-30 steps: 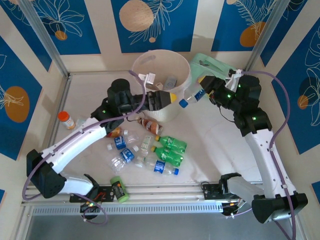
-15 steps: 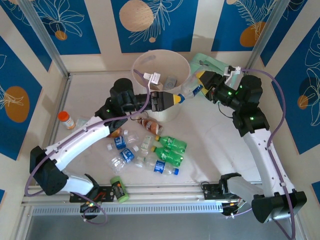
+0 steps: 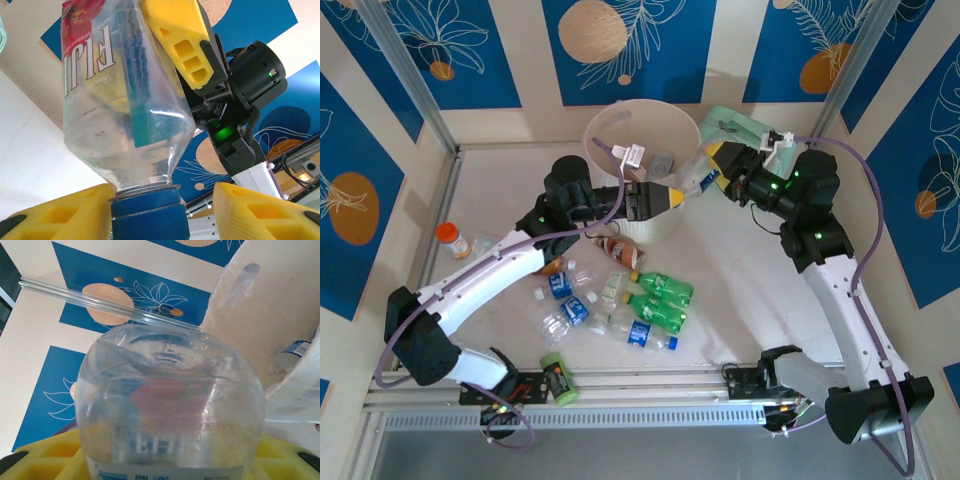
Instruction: Put the plastic bottles in the bin
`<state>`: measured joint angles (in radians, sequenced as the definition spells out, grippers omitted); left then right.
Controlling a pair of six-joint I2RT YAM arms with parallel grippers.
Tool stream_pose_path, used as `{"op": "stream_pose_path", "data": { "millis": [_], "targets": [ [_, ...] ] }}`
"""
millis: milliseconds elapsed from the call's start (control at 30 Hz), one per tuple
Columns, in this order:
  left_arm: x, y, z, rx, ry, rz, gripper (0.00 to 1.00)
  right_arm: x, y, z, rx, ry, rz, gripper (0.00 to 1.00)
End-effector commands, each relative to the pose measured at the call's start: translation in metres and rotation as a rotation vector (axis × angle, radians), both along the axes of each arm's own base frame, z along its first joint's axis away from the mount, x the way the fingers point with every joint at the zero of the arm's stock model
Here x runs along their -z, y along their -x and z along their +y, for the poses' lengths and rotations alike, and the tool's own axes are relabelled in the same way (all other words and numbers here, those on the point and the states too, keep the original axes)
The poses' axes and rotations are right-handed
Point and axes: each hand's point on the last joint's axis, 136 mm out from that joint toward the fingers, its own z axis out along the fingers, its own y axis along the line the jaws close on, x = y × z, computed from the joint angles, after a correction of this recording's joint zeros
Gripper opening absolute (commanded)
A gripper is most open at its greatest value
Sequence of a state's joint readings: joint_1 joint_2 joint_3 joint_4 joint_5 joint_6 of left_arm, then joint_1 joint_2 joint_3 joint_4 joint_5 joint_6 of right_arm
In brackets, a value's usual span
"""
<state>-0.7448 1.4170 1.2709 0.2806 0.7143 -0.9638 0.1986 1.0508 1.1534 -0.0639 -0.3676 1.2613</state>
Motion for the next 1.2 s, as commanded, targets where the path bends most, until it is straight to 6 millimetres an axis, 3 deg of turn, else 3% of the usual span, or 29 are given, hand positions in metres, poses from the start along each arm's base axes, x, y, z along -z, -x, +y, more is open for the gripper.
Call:
{"op": "stream_pose_path", "data": {
  "millis": [0, 267, 533, 767, 1033, 1167],
  "targets": [
    [-0.025, 0.007, -0.001, 0.032, 0.050, -0.069, 0.51, -0.001, 0.002, 0.005, -0.022, -0.002, -0.013, 0.51],
    [-0.026, 0.007, 0.000, 0.024, 0.048, -0.082, 0.32, 0.000, 0.003, 0.007, -0.022, 0.008, -0.007, 0.51],
    [-0.026, 0.004, 0.006, -0.030, 0.000, -0.133, 0.26, 0.001, 0.003, 0.003, -0.001, 0.045, 0.011, 0.55],
    [-0.021, -0.011, 0.027, -0.197, -0.170, -0.237, 0.23, 0.018, -0.002, -0.033, 0.117, 0.168, 0.154, 0.84],
    [-0.016, -0.022, 0.060, -0.370, -0.319, -0.348, 0.19, 0.044, 0.003, -0.082, 0.235, 0.247, 0.280, 0.87],
    [-0.018, -0.031, 0.075, -0.444, -0.412, -0.417, 0.19, 0.062, 0.007, -0.090, 0.233, 0.236, 0.330, 0.87]
  ]
}}
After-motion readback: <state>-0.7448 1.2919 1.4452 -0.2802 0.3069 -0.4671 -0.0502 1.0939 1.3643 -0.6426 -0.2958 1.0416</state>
